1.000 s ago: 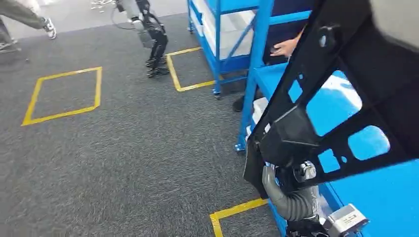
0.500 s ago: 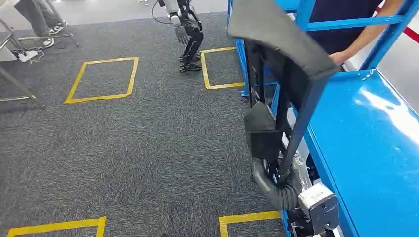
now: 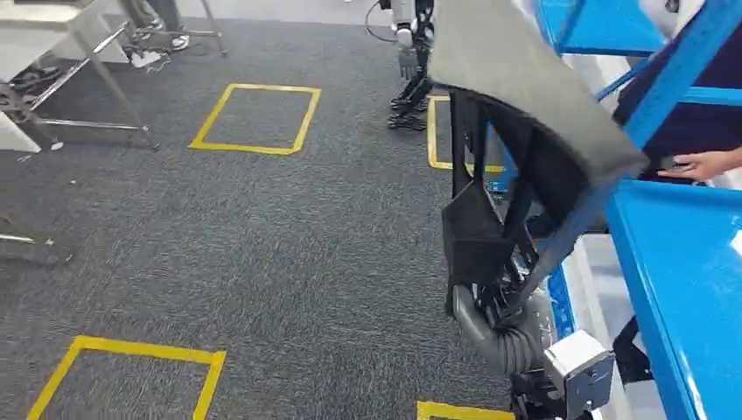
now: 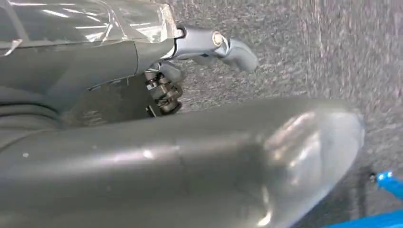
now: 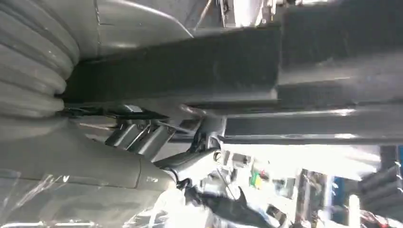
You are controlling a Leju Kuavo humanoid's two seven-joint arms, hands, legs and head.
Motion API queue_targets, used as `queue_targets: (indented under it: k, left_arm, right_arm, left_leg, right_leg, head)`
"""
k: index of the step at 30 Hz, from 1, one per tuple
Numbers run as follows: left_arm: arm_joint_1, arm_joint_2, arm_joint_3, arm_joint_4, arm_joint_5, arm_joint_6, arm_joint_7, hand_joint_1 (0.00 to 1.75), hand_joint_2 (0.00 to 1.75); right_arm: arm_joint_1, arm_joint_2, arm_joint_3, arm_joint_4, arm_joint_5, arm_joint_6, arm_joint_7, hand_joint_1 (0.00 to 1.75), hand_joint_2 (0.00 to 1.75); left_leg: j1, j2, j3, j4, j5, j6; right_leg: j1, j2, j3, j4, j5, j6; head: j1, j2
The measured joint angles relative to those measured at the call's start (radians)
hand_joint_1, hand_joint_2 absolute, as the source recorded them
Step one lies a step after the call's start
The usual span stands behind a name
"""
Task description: Take the parts from the cabinet and place them on the table.
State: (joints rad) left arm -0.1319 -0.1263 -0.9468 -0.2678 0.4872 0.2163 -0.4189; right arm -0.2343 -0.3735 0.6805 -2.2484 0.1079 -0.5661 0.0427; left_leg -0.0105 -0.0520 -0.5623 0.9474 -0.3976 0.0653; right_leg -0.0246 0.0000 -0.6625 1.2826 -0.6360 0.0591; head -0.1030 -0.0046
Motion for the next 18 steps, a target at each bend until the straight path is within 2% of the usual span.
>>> queue_targets:
  k: [1, 2, 3, 4, 5, 6, 7, 9, 10, 11, 12, 13, 14, 15, 16, 17, 18]
  left_arm:
    - [0.001, 0.0, 0.0, 0.0, 0.001, 0.0, 0.0, 0.0, 0.0]
    - [0.003, 0.0, 0.0, 0.0, 0.002, 0.0, 0.0, 0.0, 0.0]
    - [0.005, 0.0, 0.0, 0.0, 0.003, 0.0, 0.0, 0.0, 0.0]
    - [0.006, 0.0, 0.0, 0.001, 0.003, 0.0, 0.0, 0.0, 0.0]
    - [0.005, 0.0, 0.0, 0.001, 0.004, 0.0, 0.0, 0.0, 0.0]
    - [0.002, 0.003, 0.0, 0.002, 0.006, 0.001, 0.0, 0.0, 0.0]
    - [0.003, 0.002, 0.0, 0.003, 0.006, 0.001, -0.001, 0.0, 0.0]
    - [0.007, 0.003, 0.0, 0.003, 0.01, 0.003, -0.001, 0.0, 0.0]
    - [0.007, 0.005, 0.0, 0.004, 0.015, 0.005, -0.001, 0.0, 0.0]
    - [0.007, 0.005, 0.0, 0.004, 0.016, 0.005, -0.001, 0.0, 0.0]
    - [0.008, 0.005, 0.0, 0.004, 0.017, 0.005, -0.001, 0.0, 0.0]
    - [0.007, 0.005, 0.0, 0.004, 0.018, 0.005, -0.001, 0.0, 0.0]
    - [0.007, 0.005, 0.0, 0.004, 0.018, 0.005, -0.002, 0.0, 0.0]
    - [0.007, 0.005, 0.0, 0.004, 0.019, 0.005, -0.002, 0.0, 0.0]
    - [0.007, 0.005, 0.0, 0.004, 0.019, 0.003, -0.002, 0.0, 0.0]
    - [0.007, 0.005, 0.0, 0.004, 0.018, 0.001, -0.002, 0.0, 0.0]
    - [0.007, 0.005, 0.0, 0.004, 0.017, -0.002, -0.002, 0.0, 0.0]
  right_arm:
    - [0.012, -0.002, -0.001, 0.0, -0.007, -0.003, -0.006, 1.75, 1.75]
    - [0.018, -0.003, -0.002, 0.0, -0.011, -0.006, -0.013, 1.75, 1.75]
    - [0.022, -0.004, -0.005, 0.0, -0.016, -0.007, -0.017, 1.75, 1.75]
    - [0.025, -0.006, -0.009, 0.0, -0.019, -0.009, -0.022, 1.75, 1.75]
    - [0.03, -0.009, -0.011, 0.0, -0.021, -0.01, -0.027, 1.75, 1.75]
    - [0.03, -0.01, -0.013, 0.001, -0.026, -0.011, -0.028, 1.75, 1.75]
    - [0.033, -0.01, -0.013, 0.0, -0.026, -0.011, -0.032, 1.75, 1.75]
    - [0.039, -0.01, -0.014, 0.0, -0.027, -0.009, -0.034, 1.75, 1.75]
    - [0.041, -0.01, -0.014, 0.0, -0.027, -0.008, -0.035, 1.75, 1.75]
    - [0.044, -0.01, -0.016, 0.0, -0.027, -0.006, -0.035, 1.75, 1.75]
    - [0.046, -0.01, -0.019, 0.0, -0.027, -0.005, -0.035, 1.75, 1.75]
    - [0.048, -0.011, -0.024, 0.0, -0.027, -0.005, -0.037, 1.75, 1.75]
    - [0.052, -0.011, -0.027, 0.0, -0.027, -0.006, -0.037, 1.75, 1.75]
    - [0.057, -0.012, -0.029, 0.0, -0.029, -0.006, -0.037, 1.75, 1.75]
    - [0.061, -0.012, -0.029, 0.0, -0.032, -0.006, -0.037, 1.75, 1.75]
    - [0.063, -0.012, -0.029, 0.0, -0.036, -0.006, -0.038, 1.75, 1.75]
    - [0.065, -0.012, -0.03, 0.0, -0.037, -0.007, -0.039, 1.75, 1.75]
  left_leg:
    - [0.001, -0.017, 0.001, 0.0, -0.001, -0.001]
    - [0.004, -0.037, 0.004, 0.001, -0.002, -0.003]
    - [0.009, -0.055, 0.008, 0.005, -0.007, -0.01]
    - [0.013, -0.069, 0.011, 0.011, -0.014, -0.018]
    - [0.015, -0.081, 0.006, 0.02, -0.022, -0.029]
    - [0.011, -0.091, -0.003, 0.035, -0.03, -0.036]
    - [0.012, -0.1, -0.006, 0.032, -0.027, -0.036]
    - [0.015, -0.122, -0.013, 0.028, -0.024, -0.039]
    - [0.019, -0.119, -0.015, 0.032, -0.029, -0.042]
    - [0.01, -0.045, -0.028, 0.06, -0.043, -0.045]
    - [0.009, 0.01, -0.058, 0.126, -0.073, -0.048]
    - [0.011, 0.033, -0.103, 0.212, -0.109, -0.049]
    - [0.011, 0.041, -0.149, 0.299, -0.142, -0.048]
    - [0.011, 0.042, -0.183, 0.36, -0.158, -0.044]
    - [0.009, 0.042, -0.198, 0.377, -0.154, -0.038]
    - [0.005, 0.042, -0.184, 0.342, -0.127, -0.03]
    - [-0.001, 0.046, -0.149, 0.269, -0.087, -0.021]
  right_leg:
    - [-0.003, 0.0, -0.011, -0.002, 0.02, 0.002]
    - [-0.007, 0.0, 0.0, -0.047, 0.059, 0.004]
    - [-0.013, 0.005, 0.031, -0.126, 0.111, 0.009]
    - [-0.02, 0.023, 0.068, -0.212, 0.16, 0.017]
    - [-0.028, 0.065, 0.093, -0.268, 0.17, 0.026]
    - [-0.029, 0.095, 0.094, -0.273, 0.166, 0.02]
    - [-0.026, 0.081, 0.087, -0.265, 0.166, 0.007]
    - [-0.021, 0.052, 0.087, -0.263, 0.163, -0.004]
    - [-0.024, 0.034, 0.089, -0.265, 0.164, -0.01]
    - [-0.019, 0.026, 0.094, -0.267, 0.163, -0.017]
    - [-0.015, 0.011, 0.096, -0.267, 0.161, -0.022]
    - [-0.01, -0.002, 0.097, -0.267, 0.158, -0.026]
    - [-0.005, -0.018, 0.098, -0.266, 0.155, -0.029]
    - [-0.001, -0.033, 0.1, -0.266, 0.152, -0.033]
    - [0.003, -0.048, 0.102, -0.266, 0.149, -0.036]
    - [0.007, -0.063, 0.107, -0.266, 0.145, -0.039]
    - [0.009, -0.077, 0.113, -0.267, 0.141, -0.039]
  head:
    - [0.002, 0.0]
    - [0.002, 0.0]
    - [0.002, 0.0]
    - [0.002, 0.0]
    - [0.002, 0.0]
    - [0.009, 0.0]
    - [0.011, 0.0]
    - [0.011, 0.0]
    - [0.011, 0.0]
    - [0.01, 0.0]
    - [0.008, 0.0]
    - [0.008, 0.0]
    - [0.008, 0.0]
    - [0.008, 0.0]
    - [0.008, 0.0]
    - [0.008, 0.0]
    - [0.008, 0.0]
